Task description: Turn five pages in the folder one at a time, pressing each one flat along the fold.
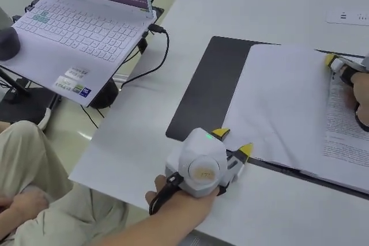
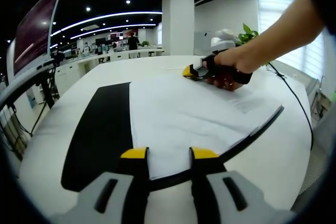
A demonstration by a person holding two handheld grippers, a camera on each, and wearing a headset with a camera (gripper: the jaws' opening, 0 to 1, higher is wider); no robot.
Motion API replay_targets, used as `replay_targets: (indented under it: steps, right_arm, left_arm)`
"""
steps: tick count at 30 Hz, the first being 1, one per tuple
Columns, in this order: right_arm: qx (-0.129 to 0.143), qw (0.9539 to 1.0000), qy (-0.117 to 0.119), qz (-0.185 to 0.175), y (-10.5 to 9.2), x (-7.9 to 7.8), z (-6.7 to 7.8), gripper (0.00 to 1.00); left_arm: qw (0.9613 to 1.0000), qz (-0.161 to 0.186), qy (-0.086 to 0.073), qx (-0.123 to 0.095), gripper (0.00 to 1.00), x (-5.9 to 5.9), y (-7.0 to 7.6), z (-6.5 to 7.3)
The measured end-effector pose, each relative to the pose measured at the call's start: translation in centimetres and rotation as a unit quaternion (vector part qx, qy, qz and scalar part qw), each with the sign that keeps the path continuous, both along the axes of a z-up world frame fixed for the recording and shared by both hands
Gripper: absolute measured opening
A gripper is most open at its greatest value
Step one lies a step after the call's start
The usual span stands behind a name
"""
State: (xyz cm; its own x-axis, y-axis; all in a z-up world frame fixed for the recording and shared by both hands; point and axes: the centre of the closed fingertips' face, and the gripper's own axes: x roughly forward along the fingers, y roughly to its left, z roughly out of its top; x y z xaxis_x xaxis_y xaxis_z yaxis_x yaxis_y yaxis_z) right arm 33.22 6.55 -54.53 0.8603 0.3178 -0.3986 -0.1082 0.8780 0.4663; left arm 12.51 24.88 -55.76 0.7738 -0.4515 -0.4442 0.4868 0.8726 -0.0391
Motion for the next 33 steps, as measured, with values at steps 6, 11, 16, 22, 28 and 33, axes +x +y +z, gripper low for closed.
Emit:
replay_targets:
  steps: [6, 11, 16, 22, 28, 33]
  right_arm:
    - [0.006, 0.9999, 0.003, 0.010, 0.6, -1.5, 0.2, 0.00]
    - [0.009, 0.9998, 0.003, 0.016, 0.9, -3.0, 0.5, 0.00]
    - [0.012, 0.9997, 0.006, 0.018, 1.2, -4.0, 0.7, 0.00]
    - [0.016, 0.9996, 0.010, 0.023, 1.7, -5.6, 1.1, 0.00]
    - [0.018, 0.9993, 0.013, 0.029, 2.0, -7.0, 1.3, 0.00]
    - [0.023, 0.9991, 0.018, 0.031, 2.1, -8.0, 1.5, 0.00]
  left_arm:
    - [1.0000, -0.001, 0.000, 0.001, 0.29, 0.0, 0.0, 0.0]
    - [1.0000, -0.002, 0.000, 0.002, 0.29, 0.0, 0.0, 0.0]
    - [1.0000, -0.002, 0.000, 0.002, 0.29, 0.0, 0.0, 0.1]
    - [1.0000, -0.002, 0.000, 0.002, 0.29, 0.0, 0.0, 0.1]
    - [1.0000, -0.002, 0.000, 0.003, 0.29, 0.0, -0.1, 0.2]
    - [1.0000, -0.002, 0.000, 0.002, 0.29, 0.0, 0.0, 0.1]
